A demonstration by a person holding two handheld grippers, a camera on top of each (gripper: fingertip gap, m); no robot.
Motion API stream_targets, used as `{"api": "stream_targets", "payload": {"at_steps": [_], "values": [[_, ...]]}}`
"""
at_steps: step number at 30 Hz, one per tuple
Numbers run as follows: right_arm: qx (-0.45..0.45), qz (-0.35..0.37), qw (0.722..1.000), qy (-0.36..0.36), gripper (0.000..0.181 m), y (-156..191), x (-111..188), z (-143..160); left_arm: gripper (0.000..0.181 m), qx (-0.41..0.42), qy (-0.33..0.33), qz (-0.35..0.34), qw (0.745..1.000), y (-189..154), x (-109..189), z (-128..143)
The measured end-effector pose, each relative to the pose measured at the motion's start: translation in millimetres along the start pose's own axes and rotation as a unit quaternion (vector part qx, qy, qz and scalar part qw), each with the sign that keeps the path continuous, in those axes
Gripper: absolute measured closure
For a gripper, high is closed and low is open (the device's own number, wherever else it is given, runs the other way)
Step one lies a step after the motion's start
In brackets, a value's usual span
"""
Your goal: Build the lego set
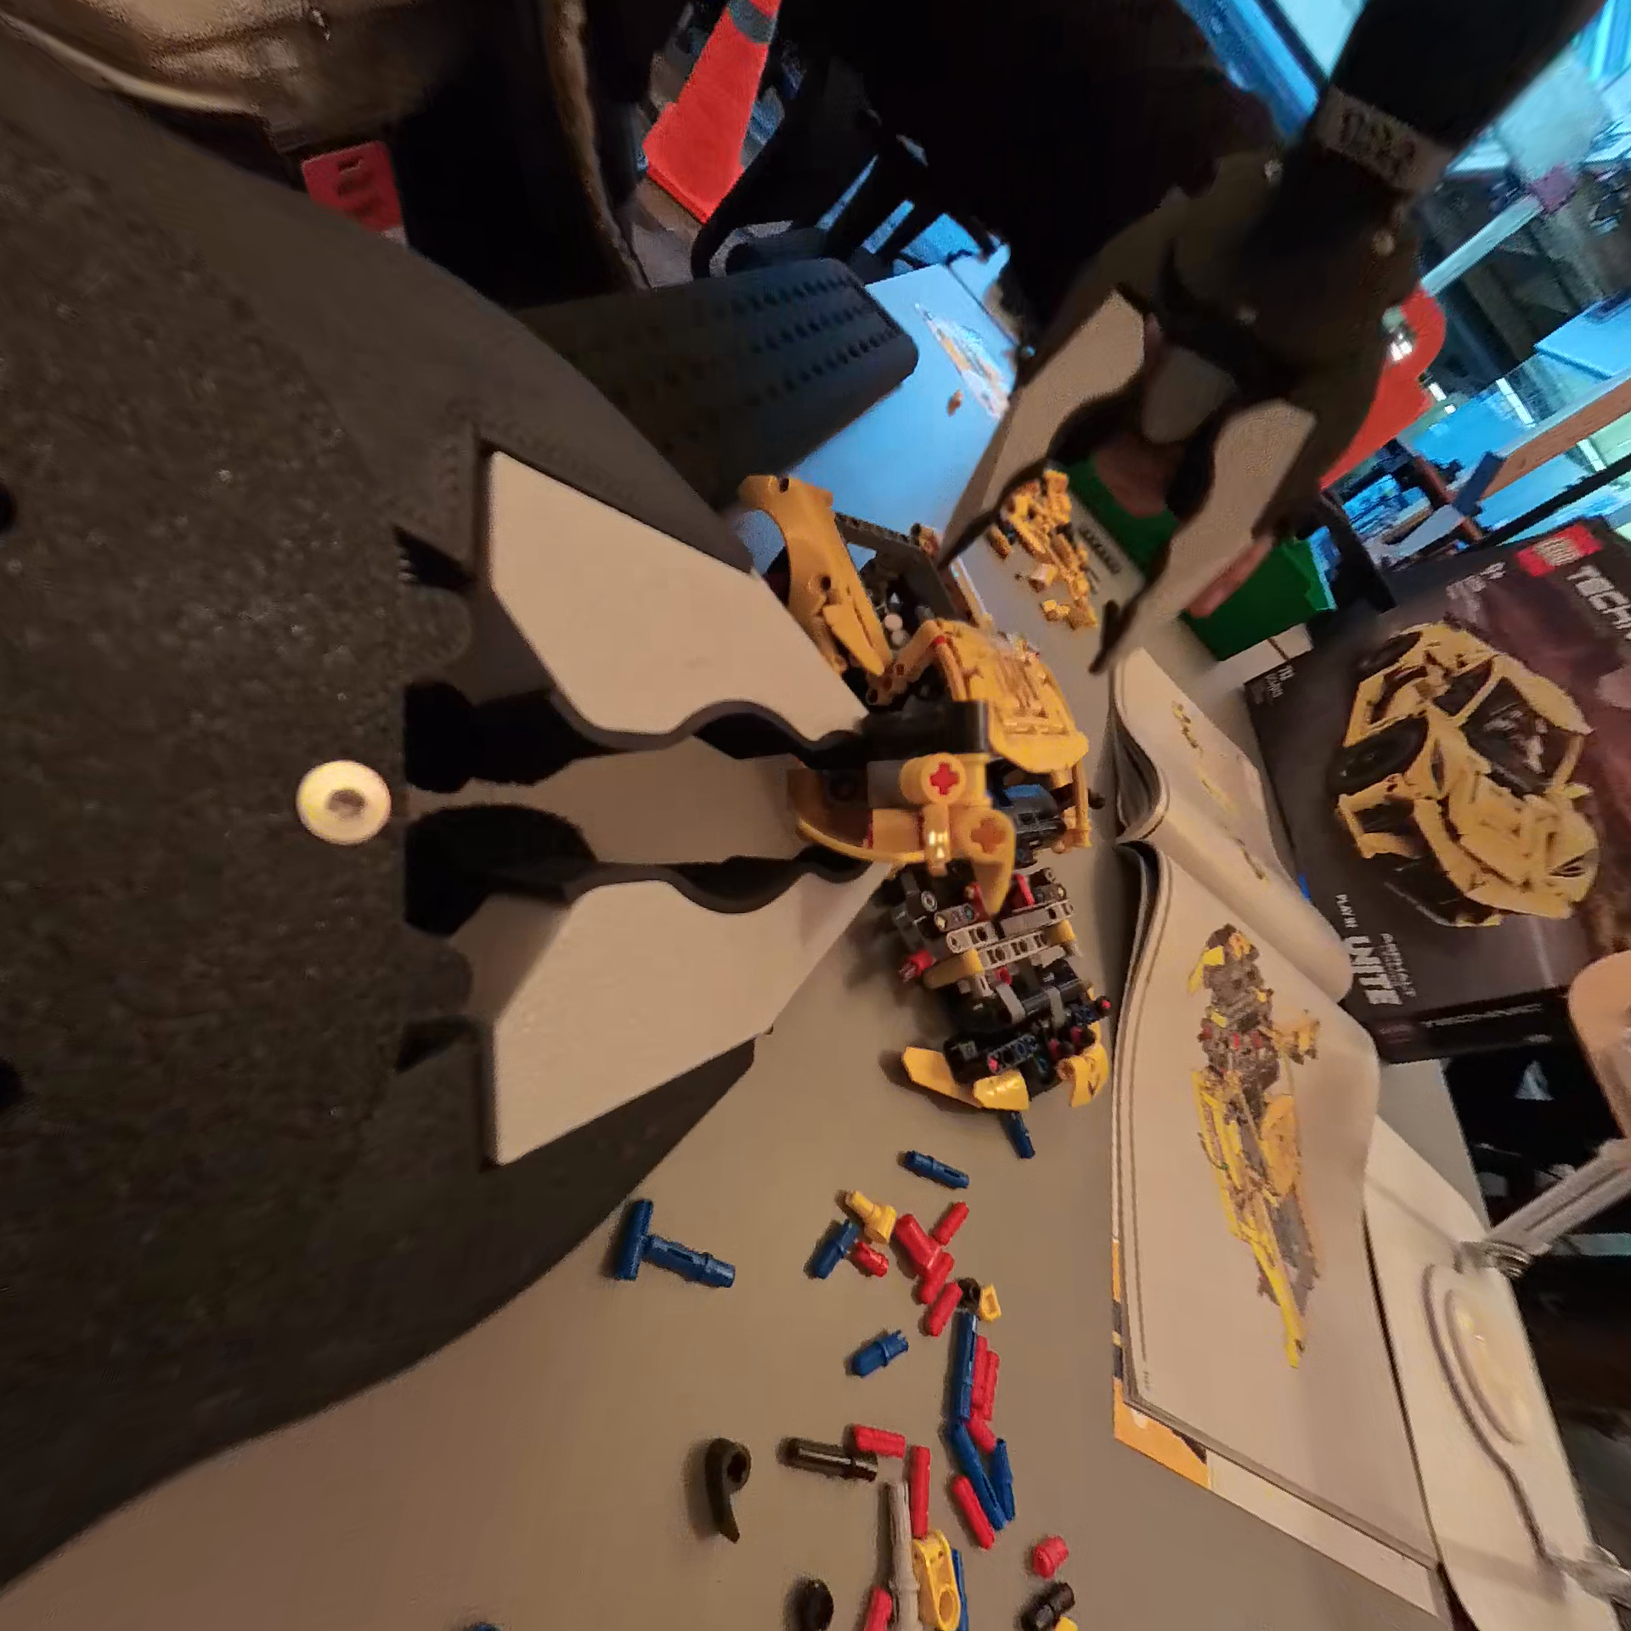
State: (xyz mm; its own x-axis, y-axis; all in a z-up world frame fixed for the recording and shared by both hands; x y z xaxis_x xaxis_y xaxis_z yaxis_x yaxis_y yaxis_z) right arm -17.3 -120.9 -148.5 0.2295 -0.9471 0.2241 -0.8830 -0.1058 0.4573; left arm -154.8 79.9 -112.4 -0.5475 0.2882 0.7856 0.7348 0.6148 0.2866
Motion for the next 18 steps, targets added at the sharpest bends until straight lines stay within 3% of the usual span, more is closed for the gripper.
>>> {"api": "stream_targets", "payload": {"at_steps": [4, 9, 15, 18], "values": [[-0.004, -0.004, 1.000, -0.008, 0.167, 2.6, 3.7, 2.0, 0.089, -0.067, 0.059, 0.073, 0.993, 23.0, -24.5, -9.5], [-0.010, -0.020, 1.000, 0.014, 0.167, 2.0, 1.5, 4.4, 0.088, -0.089, 0.084, 0.165, 0.979, 27.3, -49.3, -13.3], [-0.039, -0.026, 0.998, 0.044, 0.167, -10.0, -19.5, -0.3, 0.093, -0.090, 0.069, 0.157, 0.981, 26.4, -59.2, -9.8], [-0.088, -0.030, 0.995, 0.046, 0.167, -20.0, -33.9, -5.1, 0.095, -0.062, 0.031, 0.138, 0.988, 26.0, -57.2, -3.5]]}}
Point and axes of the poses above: each gripper's, where its closed fingertips meet, x back along the fingers, z out of its underside, y = z × x across the jaws, the point moved 8 cm from there along x, back along the fingers, and after that the axes turned 4 degrees about -z, right-handed, at the moved point
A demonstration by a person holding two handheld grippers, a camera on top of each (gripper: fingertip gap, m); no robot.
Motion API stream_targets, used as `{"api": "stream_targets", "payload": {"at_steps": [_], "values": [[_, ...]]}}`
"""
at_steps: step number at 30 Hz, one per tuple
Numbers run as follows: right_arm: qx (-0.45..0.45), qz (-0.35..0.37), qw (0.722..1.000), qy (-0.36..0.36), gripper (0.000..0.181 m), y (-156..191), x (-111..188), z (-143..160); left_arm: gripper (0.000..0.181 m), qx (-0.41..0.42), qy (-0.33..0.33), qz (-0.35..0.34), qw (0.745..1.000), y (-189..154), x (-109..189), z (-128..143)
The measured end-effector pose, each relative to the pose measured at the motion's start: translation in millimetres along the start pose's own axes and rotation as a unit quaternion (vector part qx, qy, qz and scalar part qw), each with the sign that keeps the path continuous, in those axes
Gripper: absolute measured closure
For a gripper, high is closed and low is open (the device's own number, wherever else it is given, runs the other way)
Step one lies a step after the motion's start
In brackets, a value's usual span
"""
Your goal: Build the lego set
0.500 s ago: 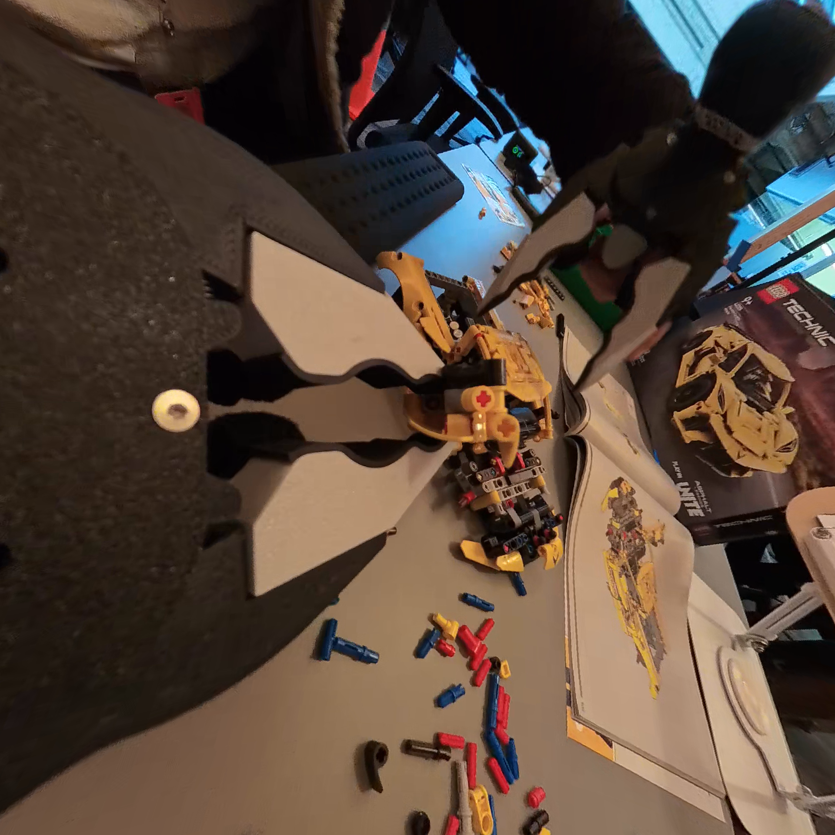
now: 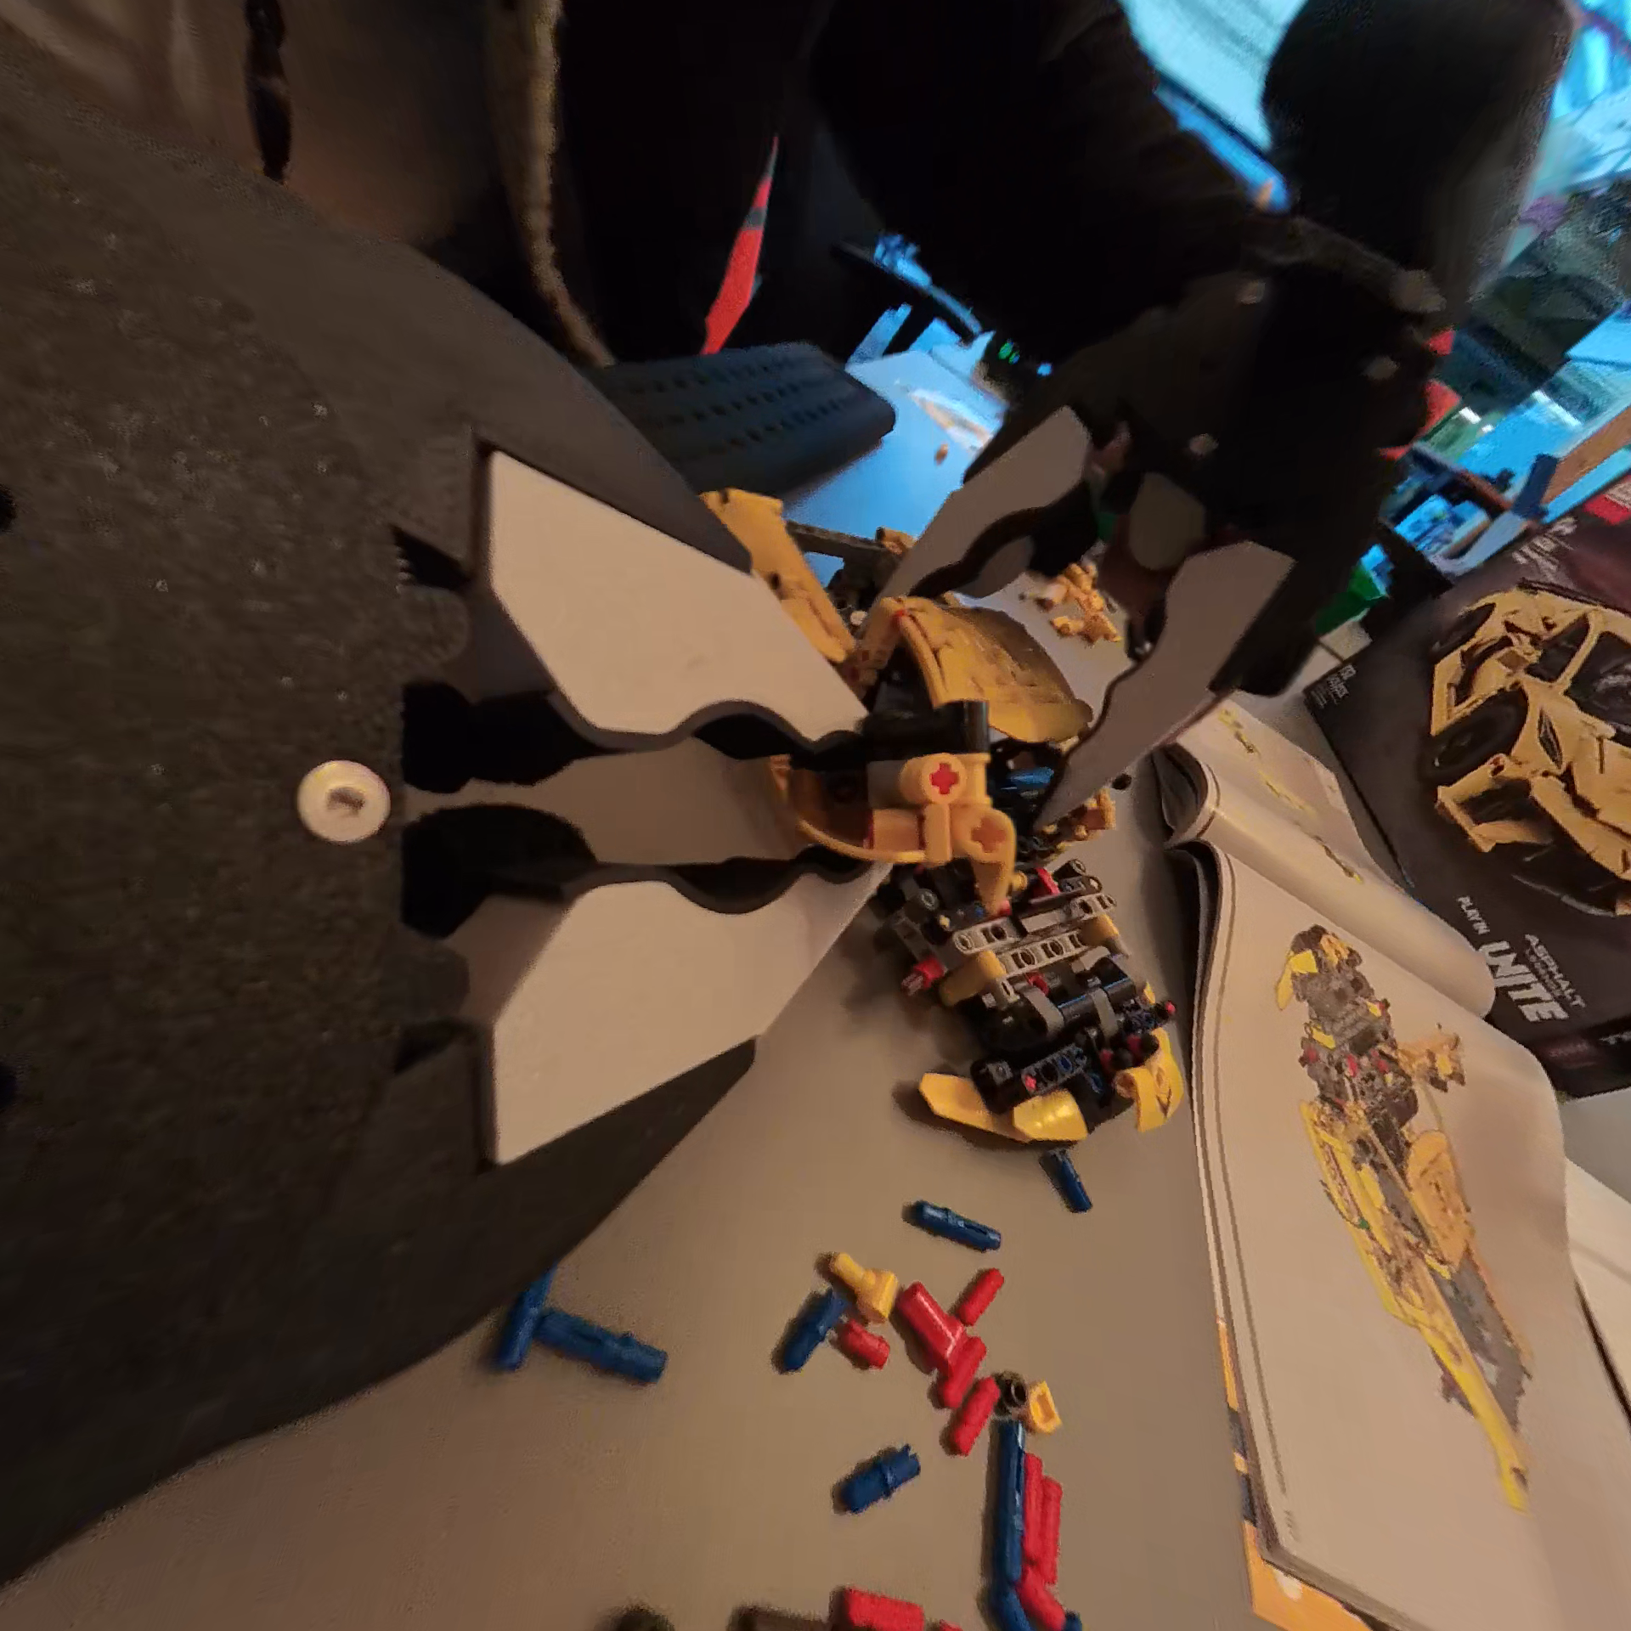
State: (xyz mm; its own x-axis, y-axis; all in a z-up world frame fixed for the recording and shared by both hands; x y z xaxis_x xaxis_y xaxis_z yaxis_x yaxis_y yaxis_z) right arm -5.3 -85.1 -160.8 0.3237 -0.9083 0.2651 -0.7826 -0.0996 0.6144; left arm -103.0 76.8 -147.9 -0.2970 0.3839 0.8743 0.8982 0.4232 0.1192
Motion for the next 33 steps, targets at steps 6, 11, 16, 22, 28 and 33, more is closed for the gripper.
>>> {"api": "stream_targets", "payload": {"at_steps": [6, 11, 16, 22, 28, 33], "values": [[-0.065, -0.016, 0.998, -0.012, 0.166, -10.5, -29.3, -7.3, 0.096, 0.080, -0.084, -0.045, 0.992, -0.4, 4.0, 20.2], [-0.090, 0.008, 0.996, 0.013, 0.166, -13.6, -53.8, -2.8, 0.096, 0.127, -0.088, -0.079, 0.985, -6.0, 11.6, 35.4], [-0.143, 0.006, 0.990, 0.010, 0.167, -15.0, -79.5, 1.1, 0.095, 0.173, -0.091, -0.107, 0.975, -18.4, 18.0, 44.6], [-0.210, -0.009, 0.978, -0.020, 0.167, -15.8, -93.4, 7.7, 0.095, 0.201, -0.093, -0.122, 0.967, -25.1, 21.7, 50.9], [-0.267, -0.024, 0.962, -0.042, 0.167, -10.9, -92.2, 14.0, 0.095, 0.211, -0.085, -0.132, 0.965, -26.8, 21.9, 51.3], [-0.302, -0.018, 0.949, -0.085, 0.166, -10.8, -94.4, 14.5, 0.095, 0.217, -0.091, -0.134, 0.963, -29.4, 21.9, 51.4]]}}
Point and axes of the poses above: each gripper's, where its closed fingertips meet, x back along the fingers, z out of its underside, y = z × x across the jaws, the point moved 8 cm from there along x, back along the fingers, and after that the axes turned 4 degrees about -z, right-handed, at the moved point
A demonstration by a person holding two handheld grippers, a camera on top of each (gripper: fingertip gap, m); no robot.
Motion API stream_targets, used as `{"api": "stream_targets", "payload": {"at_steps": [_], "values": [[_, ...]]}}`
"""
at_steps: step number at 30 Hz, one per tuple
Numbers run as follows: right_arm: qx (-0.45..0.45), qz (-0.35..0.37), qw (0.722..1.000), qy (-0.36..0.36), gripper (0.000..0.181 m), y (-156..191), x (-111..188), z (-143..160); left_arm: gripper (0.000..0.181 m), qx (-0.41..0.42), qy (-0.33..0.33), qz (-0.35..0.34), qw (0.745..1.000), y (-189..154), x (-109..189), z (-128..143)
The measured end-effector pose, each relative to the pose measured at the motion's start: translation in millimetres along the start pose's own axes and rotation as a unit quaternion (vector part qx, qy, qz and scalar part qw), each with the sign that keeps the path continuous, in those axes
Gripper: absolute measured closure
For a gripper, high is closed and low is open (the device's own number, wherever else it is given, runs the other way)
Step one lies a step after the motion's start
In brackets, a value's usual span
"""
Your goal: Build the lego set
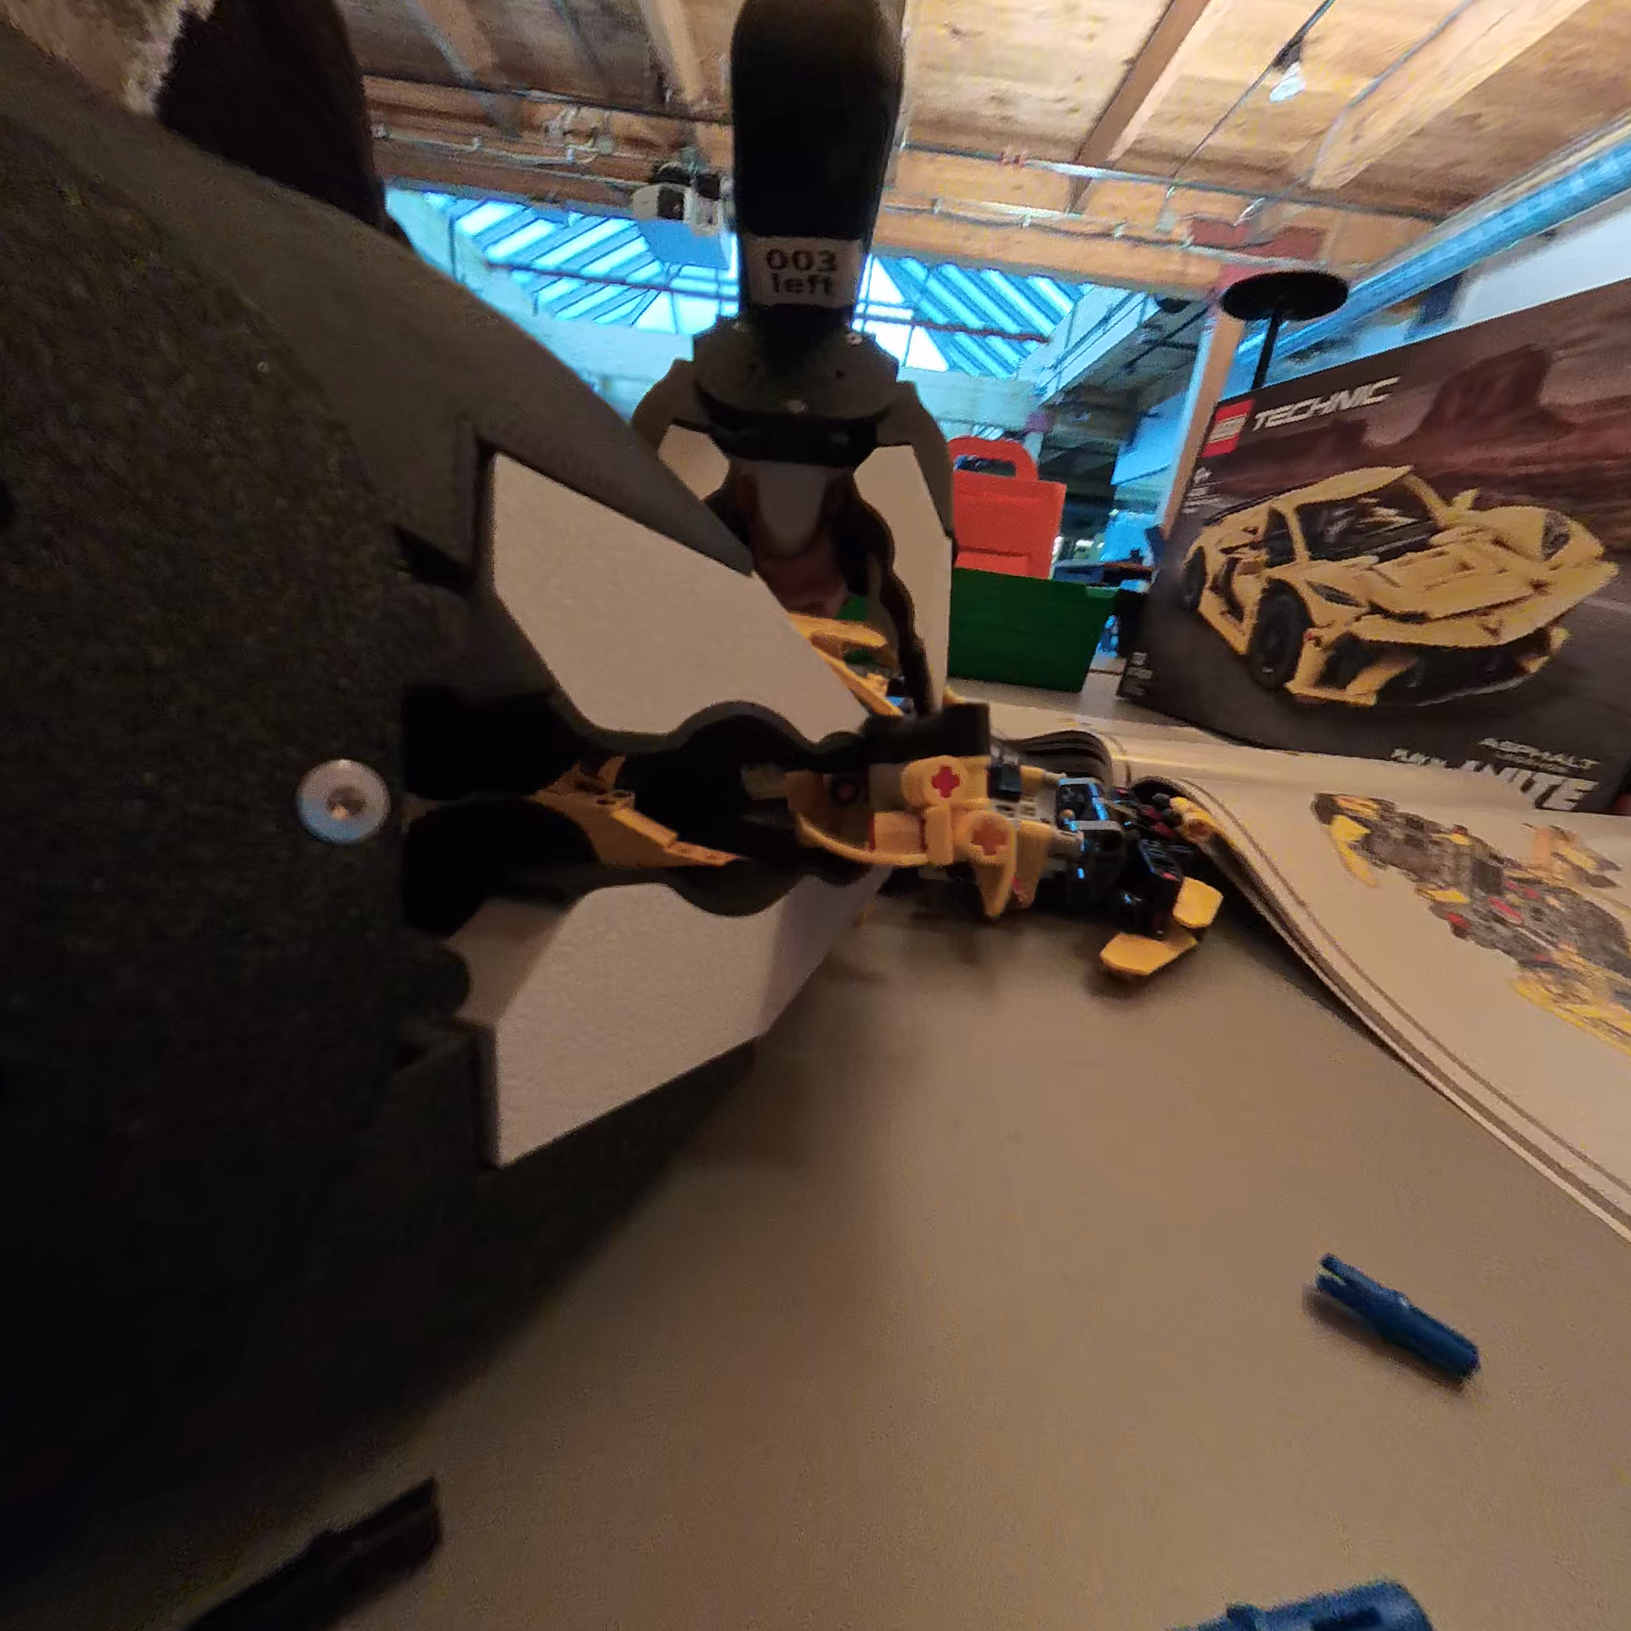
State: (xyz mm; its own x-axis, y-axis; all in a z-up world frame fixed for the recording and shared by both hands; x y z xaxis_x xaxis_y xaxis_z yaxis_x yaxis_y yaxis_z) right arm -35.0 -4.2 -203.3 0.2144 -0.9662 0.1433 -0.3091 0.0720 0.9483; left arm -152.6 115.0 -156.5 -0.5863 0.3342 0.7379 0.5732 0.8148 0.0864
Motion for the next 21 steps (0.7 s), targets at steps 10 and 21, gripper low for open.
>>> {"api": "stream_targets", "payload": {"at_steps": [10, 21], "values": [[-0.026, -0.010, 0.999, -0.029, 0.167, -0.8, 5.3, 2.5, 0.094, 0.008, -0.017, 0.004, 1.000, -1.2, -0.4, 0.8], [0.247, -0.236, 0.940, -0.011, 0.166, 76.7, 11.5, 20.0, 0.108, 0.091, -0.205, 0.124, 0.966, -11.0, 40.3, -38.9]]}}
Point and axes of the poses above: each gripper's, where its closed fingertips meet, x back along the fingers, z out of its underside, y = z × x across the jaws, the point moved 8 cm from there along x, back along the fingers, and after that the axes turned 4 degrees about -z, right-handed, at the moved point
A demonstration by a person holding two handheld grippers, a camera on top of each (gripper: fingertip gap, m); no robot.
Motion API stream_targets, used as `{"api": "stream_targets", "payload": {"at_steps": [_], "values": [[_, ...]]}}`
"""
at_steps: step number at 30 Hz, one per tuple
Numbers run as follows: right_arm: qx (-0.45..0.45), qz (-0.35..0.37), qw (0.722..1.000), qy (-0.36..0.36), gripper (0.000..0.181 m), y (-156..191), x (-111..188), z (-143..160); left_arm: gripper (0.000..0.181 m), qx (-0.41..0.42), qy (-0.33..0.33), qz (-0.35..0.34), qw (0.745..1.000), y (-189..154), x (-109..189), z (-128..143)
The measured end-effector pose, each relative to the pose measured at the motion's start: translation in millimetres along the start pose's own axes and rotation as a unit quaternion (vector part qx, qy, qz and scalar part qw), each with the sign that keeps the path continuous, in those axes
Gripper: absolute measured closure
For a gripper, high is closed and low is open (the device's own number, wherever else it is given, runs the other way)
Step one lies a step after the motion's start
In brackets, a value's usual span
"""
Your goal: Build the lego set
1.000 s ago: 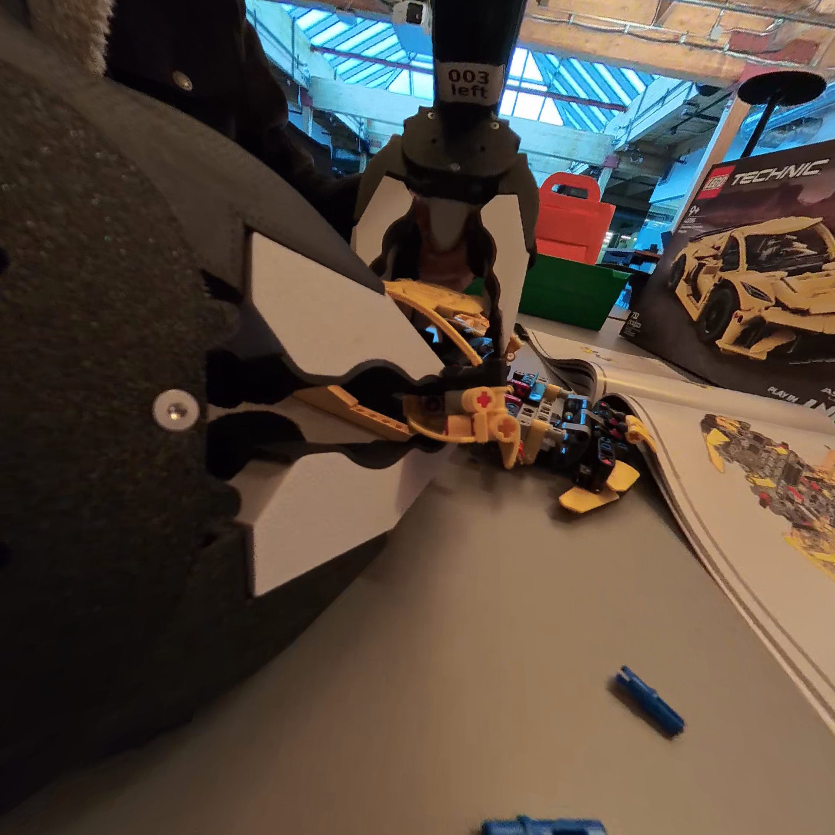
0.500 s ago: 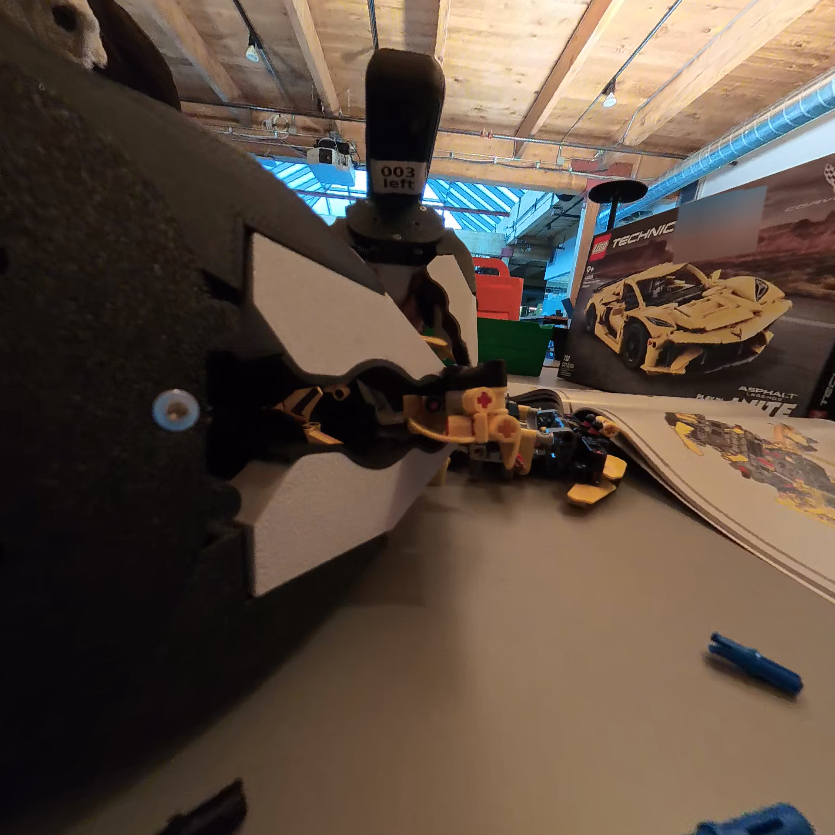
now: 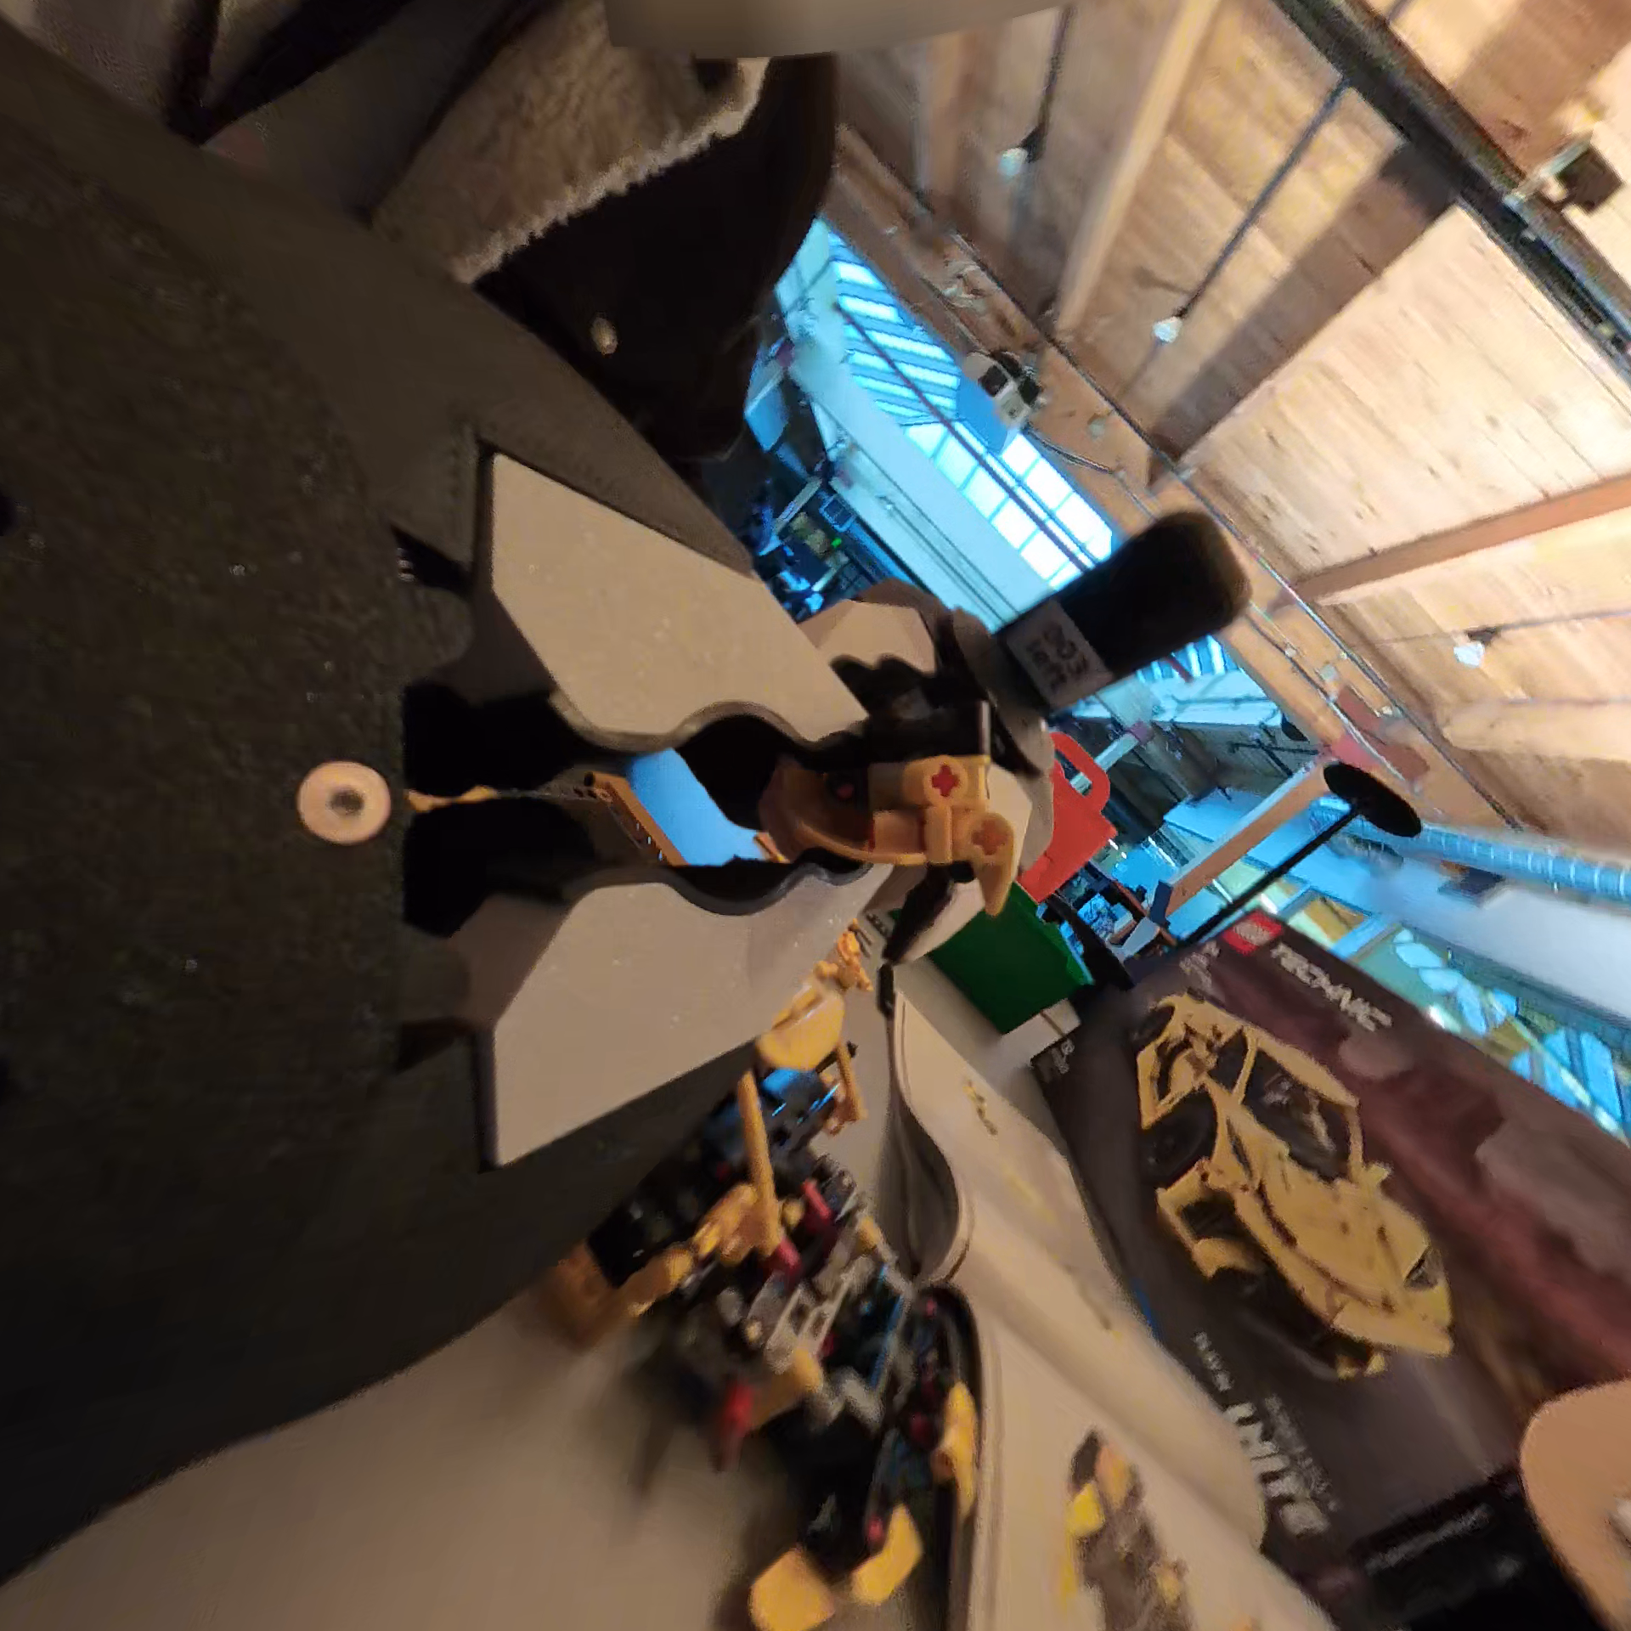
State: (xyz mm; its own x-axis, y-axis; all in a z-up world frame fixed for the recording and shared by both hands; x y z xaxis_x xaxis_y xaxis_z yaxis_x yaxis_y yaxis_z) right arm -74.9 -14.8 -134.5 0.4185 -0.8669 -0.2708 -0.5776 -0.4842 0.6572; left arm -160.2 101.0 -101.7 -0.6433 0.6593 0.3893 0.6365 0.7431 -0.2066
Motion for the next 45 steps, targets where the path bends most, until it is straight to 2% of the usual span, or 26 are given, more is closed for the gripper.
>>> {"api": "stream_targets", "payload": {"at_steps": [4, 8, 12, 14, 17, 19, 21, 22, 24, 26, 29, 31, 33, 35, 37, 40, 41, 42, 43, 45], "values": [[0.033, -0.033, 0.999, -0.001, 0.166, 9.1, -9.4, 1.1, 0.140, 0.046, -0.050, 0.070, 0.995, -5.9, -1.8, -1.7], [0.078, -0.027, 0.997, -0.003, 0.167, 13.8, -11.0, 2.4, 0.159, 0.058, -0.079, 0.069, 0.993, -2.8, -2.5, -0.2], [0.105, -0.011, 0.993, 0.055, 0.167, 13.6, -6.4, 2.2, 0.161, 0.037, -0.061, 0.066, 0.995, -4.8, -6.8, 6.4], [0.117, 0.014, 0.989, 0.085, 0.160, 10.8, -1.3, -0.7, 0.167, 0.021, -0.052, 0.049, 0.997, -4.4, -7.8, 8.0], [0.119, 0.006, 0.988, 0.094, 0.161, 14.0, 7.3, -8.1, 0.168, 0.021, -0.067, 0.061, 0.996, -3.9, -3.8, 5.7], [0.129, 0.016, 0.985, 0.116, 0.144, 14.6, 13.7, -13.3, 0.168, 0.002, -0.055, 0.060, 0.997, -4.0, -1.7, 6.2], [0.149, 0.036, 0.977, 0.148, 0.136, 16.4, 23.5, -20.9, 0.168, -0.026, -0.033, 0.047, 0.998, -3.8, 0.3, 8.9], [0.171, 0.064, 0.966, 0.182, 0.132, 16.7, 28.1, -24.6, 0.169, -0.042, -0.016, 0.040, 0.998, -3.9, 0.3, 11.4], [0.240, 0.111, 0.927, 0.265, 0.126, 25.9, 27.9, -32.1, 0.169, -0.078, 0.025, 0.020, 0.996, -4.9, -2.8, 17.3], [0.277, 0.104, 0.898, 0.326, 0.121, 45.3, 10.8, -34.7, 0.169, -0.112, 0.057, 0.012, 0.992, -10.1, -8.3, 21.5], [0.290, 0.099, 0.837, 0.454, 0.123, 51.8, -13.8, -21.1, 0.169, -0.147, 0.083, 0.012, 0.986, -19.3, -15.9, 24.6], [0.297, 0.100, 0.802, 0.508, 0.135, 46.3, -20.1, -14.2, 0.169, -0.164, 0.092, 0.011, 0.982, -23.3, -18.3, 26.4], [0.283, 0.088, 0.797, 0.526, 0.146, 41.2, -21.8, -11.6, 0.169, -0.171, 0.091, 0.009, 0.981, -25.0, -18.8, 26.3], [0.267, 0.080, 0.794, 0.541, 0.146, 36.8, -22.0, -8.8, 0.169, -0.171, 0.093, 0.012, 0.981, -25.7, -19.0, 26.5], [0.290, 0.077, 0.784, 0.544, 0.165, 36.8, -22.1, -7.4, 0.169, -0.171, 0.093, 0.010, 0.981, -25.9, -20.8, 27.6], [0.304, 0.094, 0.788, 0.528, 0.166, 34.5, -19.7, -12.2, 0.168, -0.160, 0.079, -0.017, 0.984, -20.4, -17.3, 25.8], [0.305, 0.119, 0.785, 0.527, 0.166, 29.1, -15.9, -17.0, 0.164, -0.154, 0.075, -0.030, 0.985, -15.5, -11.6, 24.6], [0.309, 0.156, 0.769, 0.538, 0.166, 20.2, -10.0, -21.8, 0.151, -0.146, 0.072, -0.049, 0.985, -7.9, -3.6, 24.1], [0.308, 0.186, 0.754, 0.550, 0.166, 10.4, -4.3, -25.0, 0.146, -0.135, 0.074, -0.061, 0.986, 0.6, 5.6, 25.6], [0.279, 0.214, 0.749, 0.562, 0.166, -8.9, 0.4, -26.3, 0.131, -0.106, 0.091, -0.062, 0.988, 16.7, 20.2, 36.1]]}}
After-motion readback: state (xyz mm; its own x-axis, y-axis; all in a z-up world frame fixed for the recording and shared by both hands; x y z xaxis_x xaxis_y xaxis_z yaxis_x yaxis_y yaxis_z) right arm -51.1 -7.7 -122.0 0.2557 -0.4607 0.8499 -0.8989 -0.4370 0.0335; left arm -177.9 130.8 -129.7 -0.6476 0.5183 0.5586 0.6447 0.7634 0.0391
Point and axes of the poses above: each gripper's, where its closed fingertips meet, x back along the fingers, z out of its underside, y = z × x across the jaws, the point moved 8 cm from there along x, back along the fingers, and after that the axes turned 4 degrees about -z, right-handed, at the moved point
